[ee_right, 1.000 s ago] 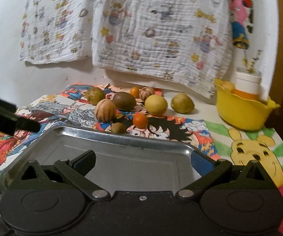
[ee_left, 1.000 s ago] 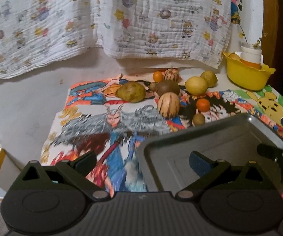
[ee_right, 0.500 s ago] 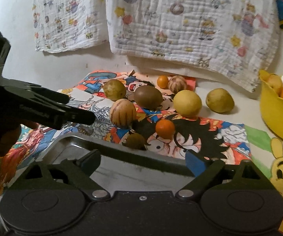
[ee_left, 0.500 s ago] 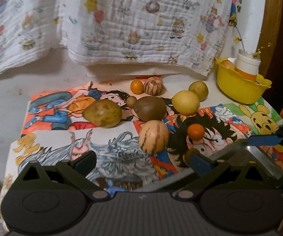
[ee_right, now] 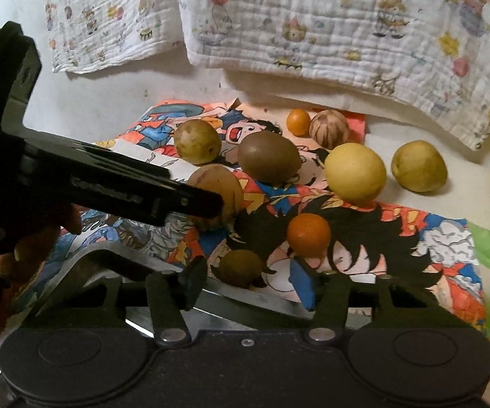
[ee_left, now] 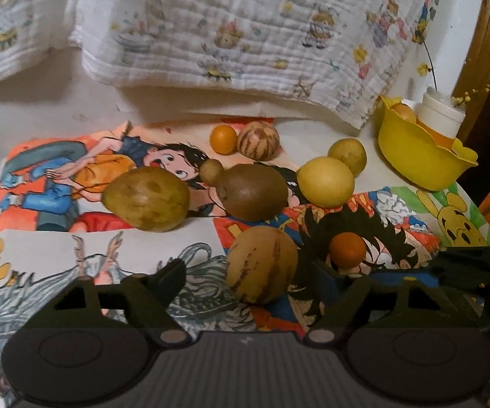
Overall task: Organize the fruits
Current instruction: 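Grasp the striped round fruit with the left tool while the right tool grasps a small brown fruit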
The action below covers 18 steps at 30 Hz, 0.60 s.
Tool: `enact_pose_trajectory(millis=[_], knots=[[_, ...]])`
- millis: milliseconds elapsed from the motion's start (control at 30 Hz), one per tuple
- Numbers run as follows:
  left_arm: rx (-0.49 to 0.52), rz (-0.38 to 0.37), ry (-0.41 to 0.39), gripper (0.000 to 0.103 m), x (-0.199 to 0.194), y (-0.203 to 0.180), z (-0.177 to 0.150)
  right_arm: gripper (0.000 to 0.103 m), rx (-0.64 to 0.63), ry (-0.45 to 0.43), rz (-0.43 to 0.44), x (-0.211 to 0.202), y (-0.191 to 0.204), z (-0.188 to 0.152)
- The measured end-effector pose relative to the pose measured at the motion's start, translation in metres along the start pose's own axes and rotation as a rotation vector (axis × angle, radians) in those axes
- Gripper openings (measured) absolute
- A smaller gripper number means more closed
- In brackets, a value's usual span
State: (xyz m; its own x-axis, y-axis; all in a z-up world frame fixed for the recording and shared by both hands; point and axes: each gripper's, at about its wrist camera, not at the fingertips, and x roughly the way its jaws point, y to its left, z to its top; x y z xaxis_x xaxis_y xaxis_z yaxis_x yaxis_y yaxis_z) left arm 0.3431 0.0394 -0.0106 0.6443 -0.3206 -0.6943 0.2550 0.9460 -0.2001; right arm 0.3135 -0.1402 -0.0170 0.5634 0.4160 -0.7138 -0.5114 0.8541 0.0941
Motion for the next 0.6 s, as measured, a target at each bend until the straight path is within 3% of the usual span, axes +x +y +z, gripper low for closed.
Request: enact_pose_trajectory(millis=[400,600], knots=[[0.005,-0.046,0.015,0.054,0.018,-0.003,0.002,0.032,0.03,0.016,0.013,0.012,0.0,0.002],[-0.002,-0.031,0.003,0.053,0.015,-0.002,0.001,0.031,0.035,0.003,0.014,0.01,-0.001,0.002]])
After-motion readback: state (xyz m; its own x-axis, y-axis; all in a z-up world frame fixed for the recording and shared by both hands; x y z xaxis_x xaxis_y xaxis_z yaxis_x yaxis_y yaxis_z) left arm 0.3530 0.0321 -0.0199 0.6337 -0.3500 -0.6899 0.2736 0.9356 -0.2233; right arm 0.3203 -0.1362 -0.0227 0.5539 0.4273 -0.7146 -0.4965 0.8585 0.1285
